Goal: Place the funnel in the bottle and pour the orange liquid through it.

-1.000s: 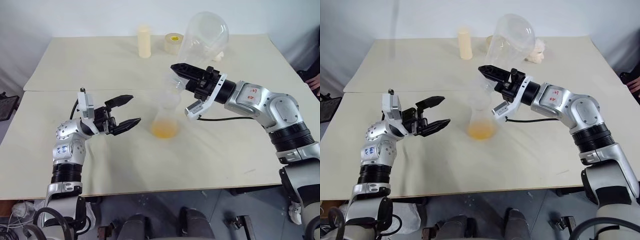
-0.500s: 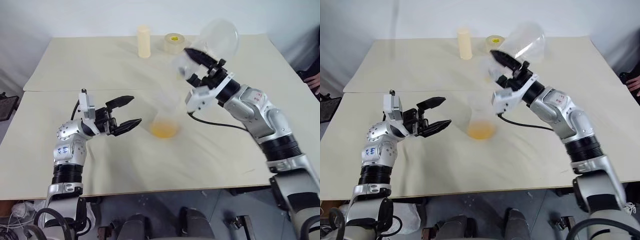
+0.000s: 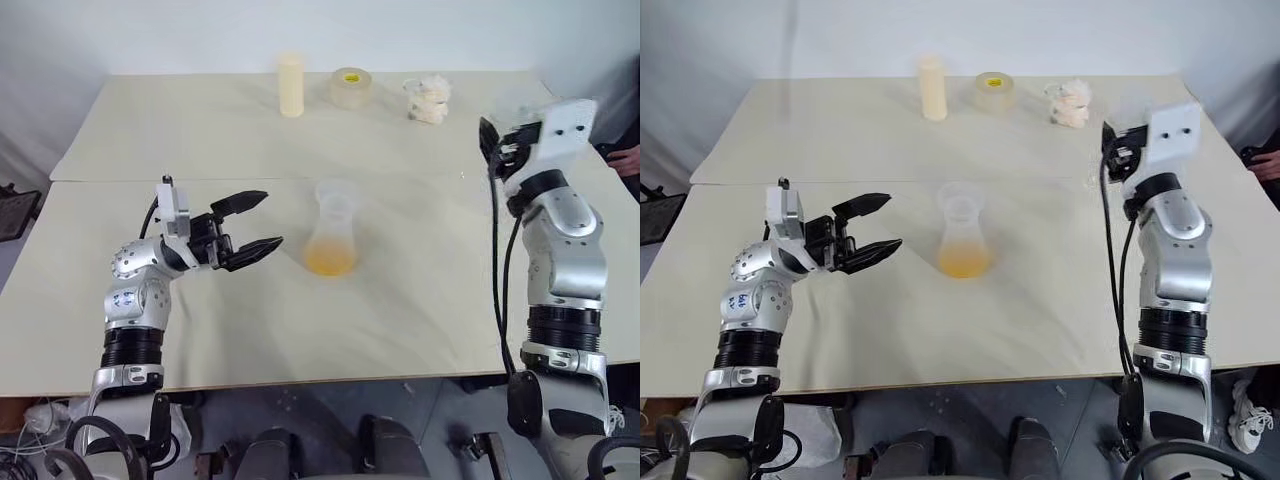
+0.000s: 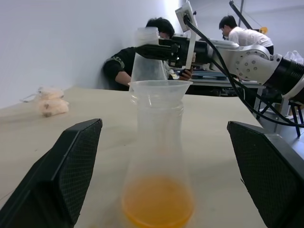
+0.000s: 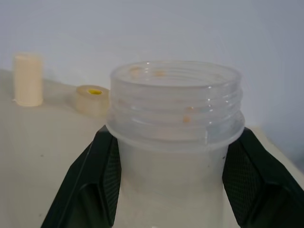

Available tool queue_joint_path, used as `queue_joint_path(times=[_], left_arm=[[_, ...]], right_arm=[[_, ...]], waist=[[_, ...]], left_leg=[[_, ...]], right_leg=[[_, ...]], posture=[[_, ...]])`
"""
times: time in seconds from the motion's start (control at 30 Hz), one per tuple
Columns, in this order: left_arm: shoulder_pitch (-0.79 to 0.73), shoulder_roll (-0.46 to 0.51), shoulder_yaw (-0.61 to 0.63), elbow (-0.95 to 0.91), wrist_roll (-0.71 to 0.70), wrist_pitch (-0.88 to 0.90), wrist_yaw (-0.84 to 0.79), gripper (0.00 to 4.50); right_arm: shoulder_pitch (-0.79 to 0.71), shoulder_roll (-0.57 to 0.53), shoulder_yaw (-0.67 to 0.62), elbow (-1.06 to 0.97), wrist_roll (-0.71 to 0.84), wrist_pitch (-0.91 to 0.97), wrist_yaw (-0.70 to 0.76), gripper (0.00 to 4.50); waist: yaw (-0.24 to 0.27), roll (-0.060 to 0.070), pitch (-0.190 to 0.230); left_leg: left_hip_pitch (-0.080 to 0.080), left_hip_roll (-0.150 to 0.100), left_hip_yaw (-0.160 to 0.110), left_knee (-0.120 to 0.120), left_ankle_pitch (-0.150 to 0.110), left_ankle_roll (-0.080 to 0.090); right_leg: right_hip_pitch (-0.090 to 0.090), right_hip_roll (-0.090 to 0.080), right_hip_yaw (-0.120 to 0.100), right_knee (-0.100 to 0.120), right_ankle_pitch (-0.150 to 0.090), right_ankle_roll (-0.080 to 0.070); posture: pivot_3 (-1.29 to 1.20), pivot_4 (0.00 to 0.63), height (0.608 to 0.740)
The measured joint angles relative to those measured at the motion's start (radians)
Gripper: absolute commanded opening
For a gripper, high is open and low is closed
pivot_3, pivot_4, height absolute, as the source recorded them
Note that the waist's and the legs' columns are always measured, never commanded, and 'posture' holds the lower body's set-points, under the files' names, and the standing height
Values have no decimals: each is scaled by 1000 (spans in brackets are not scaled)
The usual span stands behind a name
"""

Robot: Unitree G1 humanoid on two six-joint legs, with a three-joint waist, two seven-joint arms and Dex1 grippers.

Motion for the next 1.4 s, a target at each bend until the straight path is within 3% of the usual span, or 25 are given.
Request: queue_joint_path(times=[0.4,0.6,1.03,1.4], left_arm=[[0,13,-17,1,24,10,37,4500],[0,19,-33,13,90,0,98,4500],[-4,19,-36,17,103,76,200,4500],[-19,44,-41,-1,120,226,345,4500]], right_arm=[[69,8,-14,45,83,10,18,2446],[90,7,-16,78,86,-4,13,4484],[82,-14,-21,36,125,-10,19,4484],[-51,-116,35,-140,280,128,208,4484]], waist=[[3,0,0],[2,0,0],[2,0,0],[3,0,0]], left_leg=[[0,0,1,0,0,0],[0,0,2,0,0,0],[0,0,1,0,0,0],[0,0,0,1,0,0]], right_leg=[[0,-1,1,0,0,0],[0,-1,1,0,0,0],[0,-1,1,0,0,0],[0,-1,0,0,0,0]], posture=[[0,150,740],[0,150,740],[0,150,740],[0,150,740]])
